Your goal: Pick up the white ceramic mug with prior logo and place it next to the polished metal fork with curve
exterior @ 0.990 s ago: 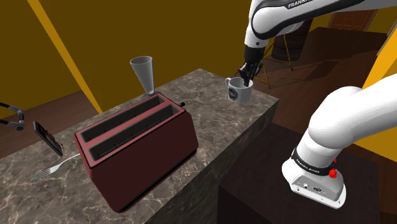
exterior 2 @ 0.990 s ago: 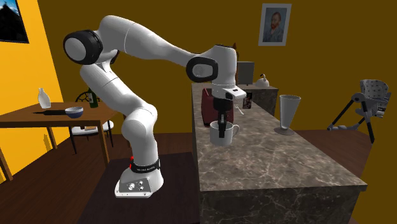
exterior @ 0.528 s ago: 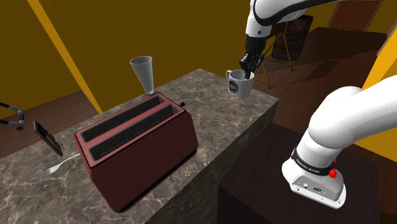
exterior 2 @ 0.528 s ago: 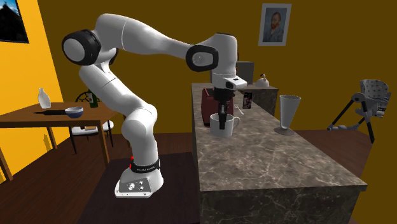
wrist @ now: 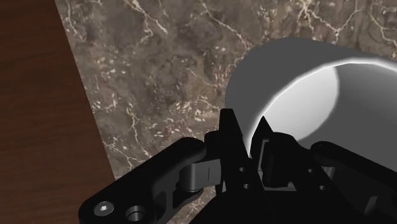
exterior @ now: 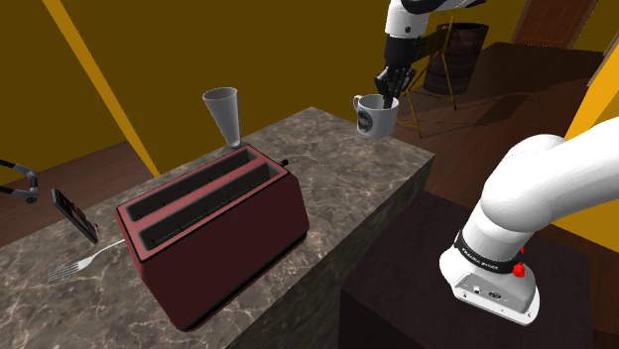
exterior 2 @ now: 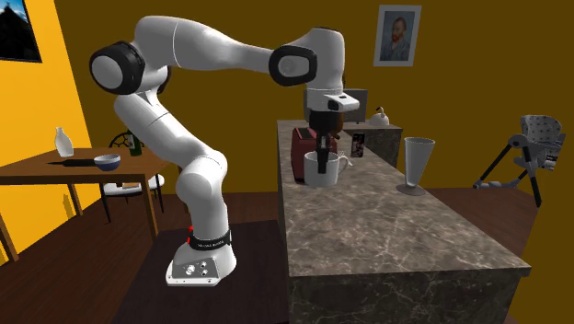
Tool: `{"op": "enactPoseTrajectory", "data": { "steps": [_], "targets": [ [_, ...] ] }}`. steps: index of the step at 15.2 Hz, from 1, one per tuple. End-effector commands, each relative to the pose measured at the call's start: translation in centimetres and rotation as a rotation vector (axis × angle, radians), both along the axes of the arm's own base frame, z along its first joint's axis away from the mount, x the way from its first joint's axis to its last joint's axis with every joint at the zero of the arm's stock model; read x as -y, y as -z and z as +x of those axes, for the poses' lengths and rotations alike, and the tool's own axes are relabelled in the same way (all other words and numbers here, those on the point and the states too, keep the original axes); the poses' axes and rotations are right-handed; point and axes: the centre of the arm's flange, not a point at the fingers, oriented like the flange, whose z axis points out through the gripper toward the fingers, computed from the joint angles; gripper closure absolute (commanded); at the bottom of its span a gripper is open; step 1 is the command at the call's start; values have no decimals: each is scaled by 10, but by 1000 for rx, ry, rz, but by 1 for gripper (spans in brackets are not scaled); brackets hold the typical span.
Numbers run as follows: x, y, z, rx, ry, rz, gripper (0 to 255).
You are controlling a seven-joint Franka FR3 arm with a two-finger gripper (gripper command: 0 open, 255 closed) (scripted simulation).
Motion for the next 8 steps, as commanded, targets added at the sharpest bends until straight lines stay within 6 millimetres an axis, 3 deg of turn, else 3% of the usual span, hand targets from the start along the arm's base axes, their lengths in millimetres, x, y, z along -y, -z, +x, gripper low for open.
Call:
{"op": "enactPoseTrajectory", "data": {
  "steps": [1, 8],
  "targets": [
    [-11, -3, 7, 0, 0, 0, 255],
    [-85, 7, 60, 0, 0, 0, 255]
  ]
}}
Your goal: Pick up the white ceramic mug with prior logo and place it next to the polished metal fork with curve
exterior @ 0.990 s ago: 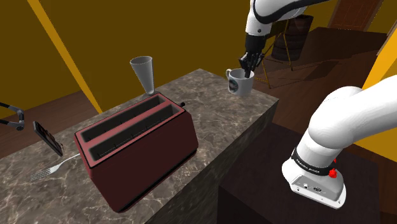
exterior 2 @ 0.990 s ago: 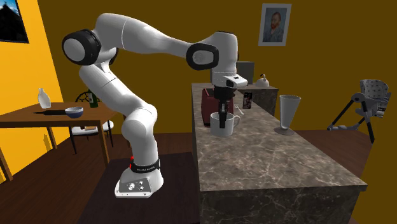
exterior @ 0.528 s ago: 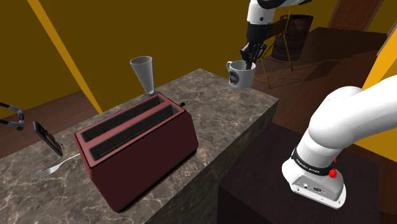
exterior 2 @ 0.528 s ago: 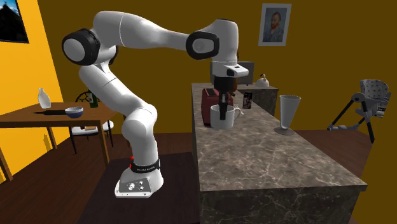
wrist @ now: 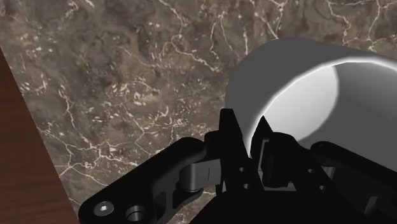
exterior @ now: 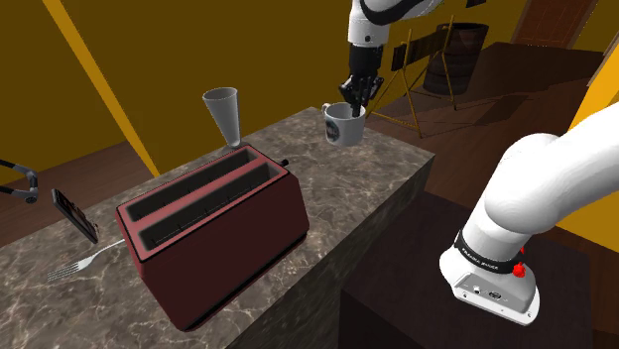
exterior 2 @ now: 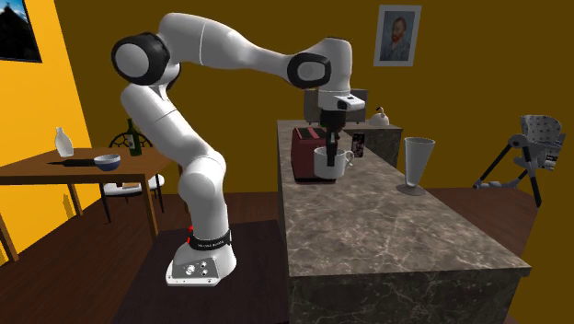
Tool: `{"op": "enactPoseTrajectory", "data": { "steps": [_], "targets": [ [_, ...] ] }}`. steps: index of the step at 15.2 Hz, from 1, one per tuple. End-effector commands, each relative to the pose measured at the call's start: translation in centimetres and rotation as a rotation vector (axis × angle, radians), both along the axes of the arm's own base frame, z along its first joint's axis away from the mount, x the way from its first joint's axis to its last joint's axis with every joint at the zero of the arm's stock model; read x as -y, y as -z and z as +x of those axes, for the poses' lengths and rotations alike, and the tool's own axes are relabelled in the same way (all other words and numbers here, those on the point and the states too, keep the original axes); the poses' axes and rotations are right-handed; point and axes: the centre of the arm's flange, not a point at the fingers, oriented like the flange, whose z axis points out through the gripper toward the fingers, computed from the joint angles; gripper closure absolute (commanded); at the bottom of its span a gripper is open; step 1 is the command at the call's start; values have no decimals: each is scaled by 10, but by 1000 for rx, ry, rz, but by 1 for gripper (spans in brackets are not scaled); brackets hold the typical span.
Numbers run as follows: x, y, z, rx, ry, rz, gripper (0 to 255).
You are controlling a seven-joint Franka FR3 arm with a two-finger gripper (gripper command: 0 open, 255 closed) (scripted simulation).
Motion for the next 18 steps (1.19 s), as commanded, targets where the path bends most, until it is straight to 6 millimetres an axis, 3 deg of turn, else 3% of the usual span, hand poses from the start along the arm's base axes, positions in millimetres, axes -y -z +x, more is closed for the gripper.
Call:
{"op": "enactPoseTrajectory", "data": {
  "steps": [1, 18],
  "targets": [
    [-21, 1, 14, 1, 1, 1, 255],
    [-202, 25, 144, 1, 1, 1, 255]
  ]
}}
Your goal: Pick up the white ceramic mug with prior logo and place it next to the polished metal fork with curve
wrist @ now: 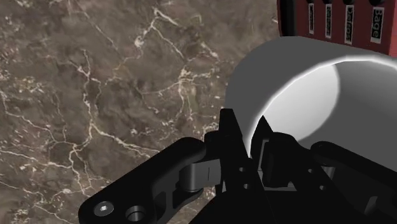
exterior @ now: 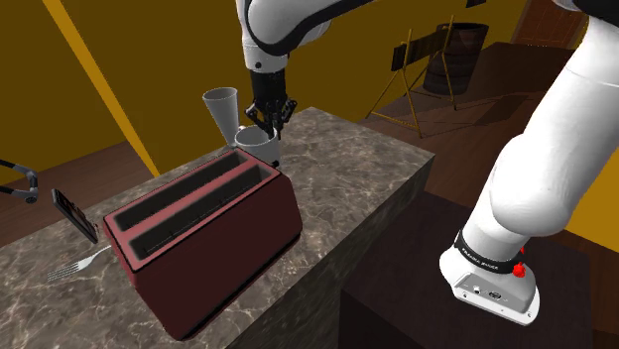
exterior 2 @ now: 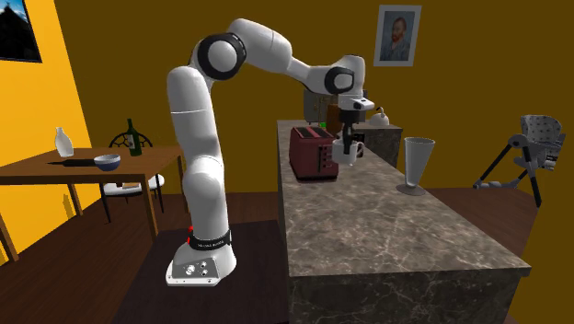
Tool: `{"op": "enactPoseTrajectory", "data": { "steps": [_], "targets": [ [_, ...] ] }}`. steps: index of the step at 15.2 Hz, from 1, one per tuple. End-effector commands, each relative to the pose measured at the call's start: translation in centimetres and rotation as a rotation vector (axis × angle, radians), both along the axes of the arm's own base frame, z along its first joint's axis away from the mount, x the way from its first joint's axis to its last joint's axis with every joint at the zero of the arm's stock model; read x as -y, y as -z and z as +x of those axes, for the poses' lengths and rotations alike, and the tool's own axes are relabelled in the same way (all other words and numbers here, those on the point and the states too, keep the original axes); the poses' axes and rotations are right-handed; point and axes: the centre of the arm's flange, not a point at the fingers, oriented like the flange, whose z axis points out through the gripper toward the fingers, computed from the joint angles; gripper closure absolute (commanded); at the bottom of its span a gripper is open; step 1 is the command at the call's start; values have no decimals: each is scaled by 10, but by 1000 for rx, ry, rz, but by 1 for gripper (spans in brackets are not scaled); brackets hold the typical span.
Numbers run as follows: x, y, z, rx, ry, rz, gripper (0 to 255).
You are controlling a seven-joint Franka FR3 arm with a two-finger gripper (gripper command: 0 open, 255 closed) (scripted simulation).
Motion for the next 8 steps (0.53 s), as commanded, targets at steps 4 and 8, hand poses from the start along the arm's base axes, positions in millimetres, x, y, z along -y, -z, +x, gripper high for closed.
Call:
{"op": "enactPoseTrajectory", "data": {
  "steps": [4, 8],
  "targets": [
    [-57, 8, 38, -1, -1, 1, 255],
    [-100, 14, 69, -1, -1, 1, 255]
  ]
}}
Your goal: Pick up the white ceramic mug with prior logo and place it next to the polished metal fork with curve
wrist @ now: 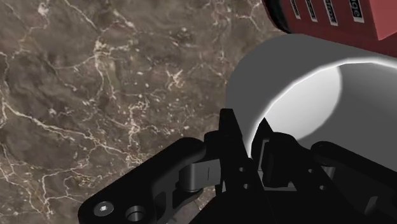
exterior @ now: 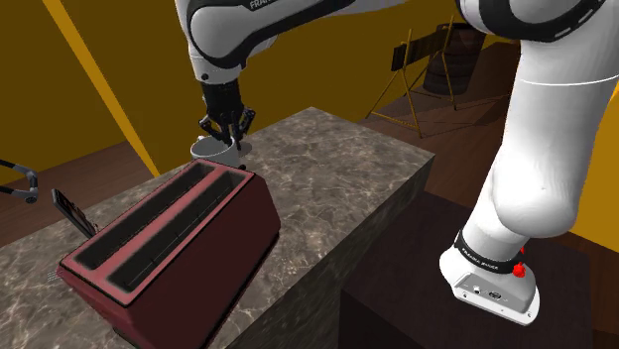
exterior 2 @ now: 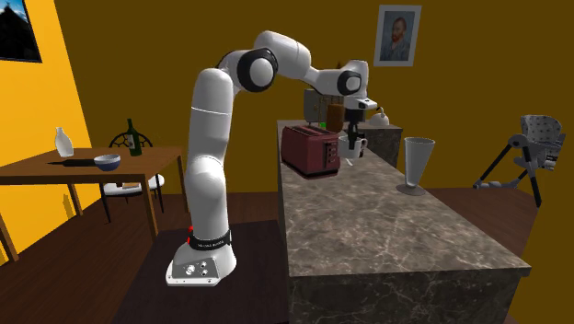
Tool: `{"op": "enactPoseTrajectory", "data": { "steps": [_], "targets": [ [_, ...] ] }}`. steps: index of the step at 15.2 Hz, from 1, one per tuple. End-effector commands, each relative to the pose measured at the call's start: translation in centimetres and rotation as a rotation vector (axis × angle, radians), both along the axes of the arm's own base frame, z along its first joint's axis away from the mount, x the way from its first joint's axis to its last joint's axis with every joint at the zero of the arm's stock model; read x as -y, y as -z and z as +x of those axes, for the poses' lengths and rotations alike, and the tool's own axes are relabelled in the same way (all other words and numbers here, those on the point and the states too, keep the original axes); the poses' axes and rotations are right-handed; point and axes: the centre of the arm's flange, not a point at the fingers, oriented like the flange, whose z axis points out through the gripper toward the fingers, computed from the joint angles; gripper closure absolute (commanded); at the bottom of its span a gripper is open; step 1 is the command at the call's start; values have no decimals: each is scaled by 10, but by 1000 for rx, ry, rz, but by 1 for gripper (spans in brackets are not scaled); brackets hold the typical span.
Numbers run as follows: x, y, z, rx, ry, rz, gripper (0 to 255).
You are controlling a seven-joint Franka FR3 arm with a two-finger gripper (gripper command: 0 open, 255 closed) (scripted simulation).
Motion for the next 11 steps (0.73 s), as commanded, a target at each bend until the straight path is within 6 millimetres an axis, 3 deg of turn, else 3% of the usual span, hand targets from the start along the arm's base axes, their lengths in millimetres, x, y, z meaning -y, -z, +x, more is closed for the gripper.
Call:
{"op": "enactPoseTrajectory", "data": {
  "steps": [1, 11],
  "targets": [
    [-25, 7, 17, -4, -3, 2, 255],
    [-132, 22, 93, -4, -3, 2, 255]
  ]
}}
